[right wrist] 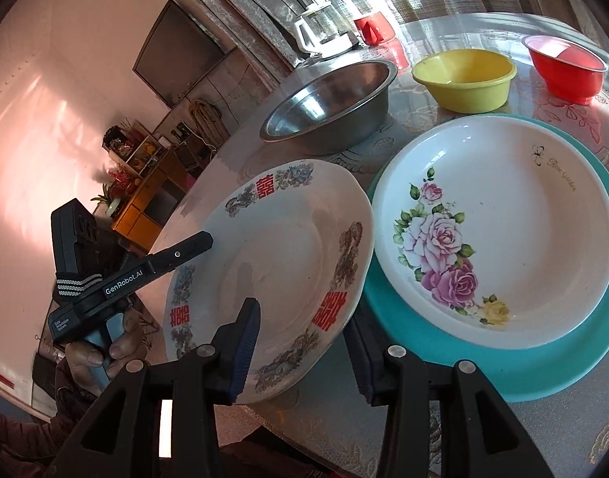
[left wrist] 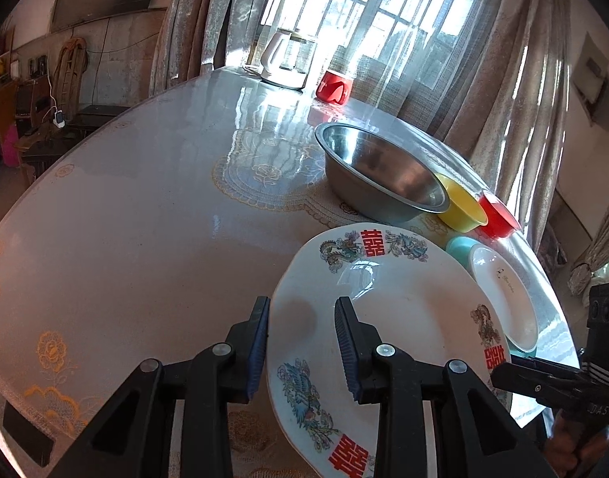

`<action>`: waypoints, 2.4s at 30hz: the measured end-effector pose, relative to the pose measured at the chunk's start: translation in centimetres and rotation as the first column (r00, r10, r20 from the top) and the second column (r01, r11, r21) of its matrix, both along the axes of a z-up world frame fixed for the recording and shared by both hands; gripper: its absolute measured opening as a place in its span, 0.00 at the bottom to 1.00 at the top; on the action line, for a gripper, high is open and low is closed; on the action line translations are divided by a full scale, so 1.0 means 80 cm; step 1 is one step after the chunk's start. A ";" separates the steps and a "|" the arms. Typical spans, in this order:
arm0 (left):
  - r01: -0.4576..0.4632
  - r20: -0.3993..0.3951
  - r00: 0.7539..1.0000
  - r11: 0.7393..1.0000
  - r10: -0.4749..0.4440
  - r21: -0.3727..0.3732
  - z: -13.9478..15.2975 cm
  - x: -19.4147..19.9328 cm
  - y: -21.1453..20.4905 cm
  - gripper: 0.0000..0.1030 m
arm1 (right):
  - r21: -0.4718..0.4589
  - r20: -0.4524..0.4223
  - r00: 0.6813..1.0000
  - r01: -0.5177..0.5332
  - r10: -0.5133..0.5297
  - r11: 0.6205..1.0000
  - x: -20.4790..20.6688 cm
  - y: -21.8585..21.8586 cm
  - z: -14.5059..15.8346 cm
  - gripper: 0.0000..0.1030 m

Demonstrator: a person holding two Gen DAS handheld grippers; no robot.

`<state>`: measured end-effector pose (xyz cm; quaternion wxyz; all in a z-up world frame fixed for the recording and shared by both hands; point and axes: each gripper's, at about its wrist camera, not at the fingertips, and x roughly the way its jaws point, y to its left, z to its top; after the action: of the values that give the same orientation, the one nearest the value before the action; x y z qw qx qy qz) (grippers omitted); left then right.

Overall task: Organize plates and bowls
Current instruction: 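Lift and carry the large plate toward the rose plate stack with the left tool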

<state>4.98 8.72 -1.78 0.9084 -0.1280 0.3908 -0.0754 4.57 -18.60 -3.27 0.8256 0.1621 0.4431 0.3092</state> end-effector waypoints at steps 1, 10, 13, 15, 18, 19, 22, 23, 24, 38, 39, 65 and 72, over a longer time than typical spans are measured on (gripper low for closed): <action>-0.009 -0.001 1.000 1.000 0.009 -0.006 0.000 0.000 0.006 0.32 | -0.006 0.001 1.000 -0.011 0.011 1.000 0.001 0.006 0.000 0.43; -0.053 -0.015 0.998 0.999 0.053 0.012 -0.003 -0.001 0.041 0.33 | -0.029 0.009 0.999 -0.047 0.048 0.998 0.020 0.041 -0.005 0.45; -0.043 -0.018 0.999 0.999 0.043 -0.017 -0.006 -0.001 0.047 0.34 | -0.036 0.017 0.999 -0.046 0.046 0.998 0.021 0.046 -0.009 0.45; -0.040 -0.013 0.999 0.999 0.040 -0.008 -0.006 0.000 0.044 0.34 | -0.067 0.030 0.998 -0.044 0.046 0.997 0.021 0.052 -0.011 0.44; -0.031 0.009 0.999 0.999 0.031 0.011 -0.007 0.001 0.039 0.34 | -0.128 0.069 0.996 -0.052 0.061 0.990 0.017 0.064 -0.010 0.45; -0.029 0.014 0.999 1.000 0.029 0.012 -0.008 0.002 0.039 0.34 | -0.138 0.078 0.995 -0.048 0.059 0.989 0.016 0.065 -0.010 0.45; -0.033 0.016 0.999 0.999 0.032 0.016 -0.011 0.005 0.038 0.40 | -0.125 0.084 0.995 -0.043 0.054 0.991 0.018 0.062 -0.011 0.45; -0.024 0.015 1.000 1.000 0.024 0.017 -0.012 0.007 0.037 0.39 | -0.124 0.082 0.995 -0.041 0.052 0.991 0.020 0.061 -0.011 0.43; -0.017 0.012 1.000 1.000 0.016 0.019 -0.013 0.008 0.036 0.39 | -0.124 0.081 0.995 -0.041 0.052 0.991 0.020 0.060 -0.011 0.43; 0.035 -0.010 0.999 0.999 -0.035 0.041 -0.012 -0.013 0.018 0.32 | -0.157 0.097 0.995 -0.015 0.030 0.987 0.012 0.053 -0.006 0.32; 0.038 -0.008 0.999 0.999 -0.037 0.039 -0.011 -0.015 0.018 0.32 | -0.162 0.105 0.994 -0.014 0.031 0.987 0.011 0.053 -0.005 0.32; 0.201 0.123 0.972 0.980 -0.201 0.012 0.040 -0.032 -0.058 0.32 | -0.167 0.269 0.960 0.127 -0.079 0.978 -0.035 -0.015 0.048 0.32; 0.276 0.123 0.953 0.961 -0.277 0.026 0.050 -0.007 -0.117 0.32 | -0.165 0.293 0.939 0.234 -0.179 0.958 -0.035 -0.064 0.058 0.32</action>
<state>4.40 -0.62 2.23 0.9122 -0.0635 0.3472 -0.2079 1.78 -23.72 1.35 0.9191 0.0806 0.3331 0.1943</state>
